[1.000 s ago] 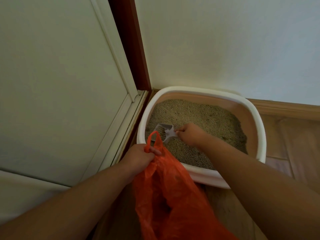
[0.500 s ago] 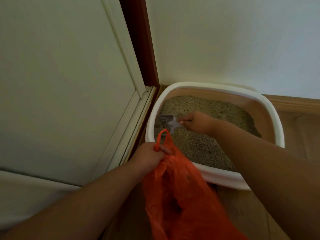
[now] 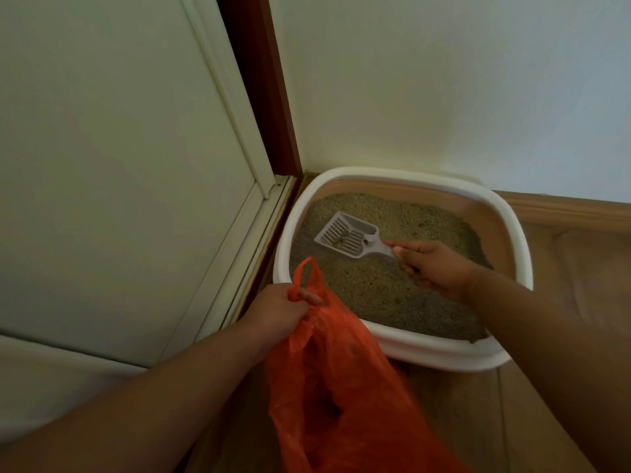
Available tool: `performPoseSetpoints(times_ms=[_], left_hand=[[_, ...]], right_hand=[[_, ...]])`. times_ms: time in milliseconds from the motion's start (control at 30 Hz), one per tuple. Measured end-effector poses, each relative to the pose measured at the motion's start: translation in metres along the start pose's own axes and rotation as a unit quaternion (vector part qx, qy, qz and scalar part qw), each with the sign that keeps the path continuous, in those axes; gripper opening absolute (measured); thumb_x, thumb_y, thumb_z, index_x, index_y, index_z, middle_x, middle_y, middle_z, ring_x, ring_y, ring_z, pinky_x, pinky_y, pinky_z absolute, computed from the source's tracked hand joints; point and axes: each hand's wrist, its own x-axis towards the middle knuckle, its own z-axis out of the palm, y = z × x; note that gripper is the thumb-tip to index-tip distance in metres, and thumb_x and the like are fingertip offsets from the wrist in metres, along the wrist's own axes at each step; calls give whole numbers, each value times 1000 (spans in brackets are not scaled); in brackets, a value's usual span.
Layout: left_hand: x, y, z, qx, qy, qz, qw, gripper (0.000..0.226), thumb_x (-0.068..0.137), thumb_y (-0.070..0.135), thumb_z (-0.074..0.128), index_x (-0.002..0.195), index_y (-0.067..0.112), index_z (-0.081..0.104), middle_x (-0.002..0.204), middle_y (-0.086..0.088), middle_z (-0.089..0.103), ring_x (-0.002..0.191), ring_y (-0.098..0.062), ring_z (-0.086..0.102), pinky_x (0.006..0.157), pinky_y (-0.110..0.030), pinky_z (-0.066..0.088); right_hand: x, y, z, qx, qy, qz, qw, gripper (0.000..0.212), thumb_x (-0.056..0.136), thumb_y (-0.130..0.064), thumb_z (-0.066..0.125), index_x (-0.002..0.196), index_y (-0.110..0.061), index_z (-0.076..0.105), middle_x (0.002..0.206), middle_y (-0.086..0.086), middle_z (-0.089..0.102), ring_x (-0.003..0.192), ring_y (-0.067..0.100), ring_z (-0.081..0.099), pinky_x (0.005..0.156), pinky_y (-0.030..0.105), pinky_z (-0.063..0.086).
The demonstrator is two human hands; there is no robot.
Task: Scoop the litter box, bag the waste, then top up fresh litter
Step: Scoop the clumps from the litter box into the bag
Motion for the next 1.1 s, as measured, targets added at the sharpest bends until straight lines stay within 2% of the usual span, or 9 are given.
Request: performPoseSetpoints(times_ms=[133, 267, 367, 500, 600, 700, 800, 867, 1100], left_hand=[[-5, 9, 7, 10, -12, 22, 1000, 32, 92, 7, 62, 91, 30, 84, 88, 7, 81, 78, -8, 77, 77, -27, 62], [-12, 27, 19, 5, -31, 43, 999, 32, 91, 5, 63, 90, 30, 83, 84, 3, 80, 72, -11, 75, 71, -27, 59], [-16, 38, 26, 6, -41, 53, 998, 28, 92, 9, 65, 95, 30, 82, 91, 3, 81, 80, -12, 77, 76, -27, 61], [-21, 47, 33, -12, -92, 47, 995, 30, 90, 5, 67, 104, 27, 81, 101, -2, 81, 90, -21, 78, 89, -41, 63], [-23, 52, 34, -17, -112, 49, 992, 36, 87, 1, 70, 111, 27, 78, 106, -4, 80, 93, -24, 78, 92, -46, 62], [-23, 59, 34, -23, -122, 53, 991, 49, 81, -1, 71, 118, 31, 74, 113, -3, 78, 99, -25, 77, 95, -49, 61], [-24, 62, 33, -20, -132, 63, 989, 66, 70, -2, 71, 123, 37, 69, 118, -3, 75, 104, -24, 75, 96, -51, 60], [-25, 62, 33, -13, -140, 72, 987, 69, 71, -6, 70, 124, 38, 68, 118, -3, 75, 106, -24, 74, 96, -52, 60], [-31, 61, 22, -11, -132, 59, 989, 57, 81, -10, 71, 124, 27, 69, 117, -5, 75, 105, -22, 74, 95, -46, 61]], right_hand=[[-23, -4, -15, -34, 31, -10, 999, 30, 106, -23, 52, 131, -30, 67, 69, 4, 48, 51, 10, 39, 48, 23, 34], [-49, -1, -23, -44, 49, -16, 998, 30, 106, -25, 53, 130, -33, 67, 70, 3, 52, 54, 11, 42, 52, 25, 38], [-66, -1, -34, -62, 92, -9, 994, 28, 105, -27, 55, 127, -34, 70, 71, 3, 55, 56, 13, 44, 54, 27, 40], [-93, -4, -46, -13, 108, -3, 994, 28, 105, -23, 54, 127, -29, 70, 73, 3, 52, 60, 11, 44, 55, 23, 41], [-112, -4, -50, -9, 123, 4, 992, 27, 105, -24, 53, 123, -31, 72, 72, 2, 51, 59, 10, 43, 52, 20, 40], [-123, -6, -60, -2, 148, 12, 989, 26, 105, -25, 55, 122, -31, 73, 70, 2, 50, 59, 13, 41, 54, 26, 37], [-134, -8, -68, 66, 119, 0, 991, 28, 106, -25, 52, 126, -31, 71, 71, 3, 46, 57, 14, 34, 52, 28, 30], [-142, -10, -69, 69, 103, -5, 992, 30, 106, -24, 51, 130, -28, 69, 72, 4, 45, 57, 14, 34, 52, 28, 28], [-162, -38, -65, 31, 106, -30, 993, 30, 105, -21, 51, 128, -24, 70, 73, 5, 44, 57, 13, 35, 53, 26, 30]])
